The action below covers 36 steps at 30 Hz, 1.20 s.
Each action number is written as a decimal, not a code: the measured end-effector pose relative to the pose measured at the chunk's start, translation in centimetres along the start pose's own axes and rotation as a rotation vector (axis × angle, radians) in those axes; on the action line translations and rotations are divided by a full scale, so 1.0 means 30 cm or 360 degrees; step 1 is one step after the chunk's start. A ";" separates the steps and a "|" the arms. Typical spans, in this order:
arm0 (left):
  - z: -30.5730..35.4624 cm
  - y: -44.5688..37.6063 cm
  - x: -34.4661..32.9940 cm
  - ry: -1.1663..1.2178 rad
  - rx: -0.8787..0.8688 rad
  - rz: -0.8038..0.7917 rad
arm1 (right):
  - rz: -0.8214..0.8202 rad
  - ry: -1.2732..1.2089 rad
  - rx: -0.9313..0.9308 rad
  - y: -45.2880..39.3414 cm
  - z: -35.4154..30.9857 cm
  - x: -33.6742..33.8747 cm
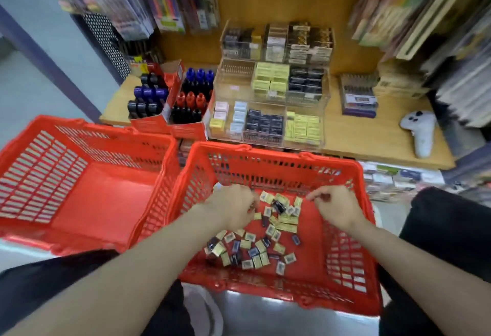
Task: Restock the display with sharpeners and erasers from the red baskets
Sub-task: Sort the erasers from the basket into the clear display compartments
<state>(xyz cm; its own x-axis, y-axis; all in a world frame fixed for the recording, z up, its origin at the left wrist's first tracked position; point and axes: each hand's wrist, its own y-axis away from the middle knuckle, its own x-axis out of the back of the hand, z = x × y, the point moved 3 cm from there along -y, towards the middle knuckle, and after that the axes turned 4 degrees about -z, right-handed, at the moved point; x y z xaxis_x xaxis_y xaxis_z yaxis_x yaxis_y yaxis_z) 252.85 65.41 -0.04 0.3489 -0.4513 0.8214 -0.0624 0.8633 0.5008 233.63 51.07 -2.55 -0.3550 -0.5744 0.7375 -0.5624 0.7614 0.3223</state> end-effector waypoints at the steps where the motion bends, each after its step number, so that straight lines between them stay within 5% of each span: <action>1: 0.009 0.006 -0.081 0.0074 0.0050 -0.0099 | -0.0070 -0.0090 -0.0182 0.021 0.074 -0.050; 4: -0.011 0.028 -0.297 0.0260 0.0215 -0.0411 | -0.0383 -0.0467 -0.0732 0.087 0.233 -0.205; 7: -0.066 0.021 -0.412 0.0460 0.0350 -0.0544 | -0.0429 -0.0526 -0.0906 0.089 0.291 -0.267; 19: -0.206 -0.348 -0.567 0.1432 0.0680 -0.0200 | -0.0237 0.0243 -0.0184 -0.224 0.281 -0.489; 27: -0.162 -0.436 -0.564 0.1872 0.0813 -0.0048 | 0.0002 0.0571 -0.0465 -0.316 0.226 -0.586; 31: -0.147 -0.448 -0.554 0.2125 0.0928 -0.0004 | -0.0016 0.0192 -0.0419 -0.291 0.225 -0.573; 36: -0.077 -0.465 -0.550 0.2851 0.0989 0.0071 | -0.0089 -0.0234 0.0020 -0.231 0.126 -0.565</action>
<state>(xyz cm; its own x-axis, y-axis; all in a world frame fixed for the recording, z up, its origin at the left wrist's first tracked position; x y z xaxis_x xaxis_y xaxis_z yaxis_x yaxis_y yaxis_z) 250.12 61.34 -21.21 0.7382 0.6522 -0.1724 -0.2363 0.4893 0.8395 240.74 54.40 -19.51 -0.4278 -0.6543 0.6236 -0.5932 0.7238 0.3524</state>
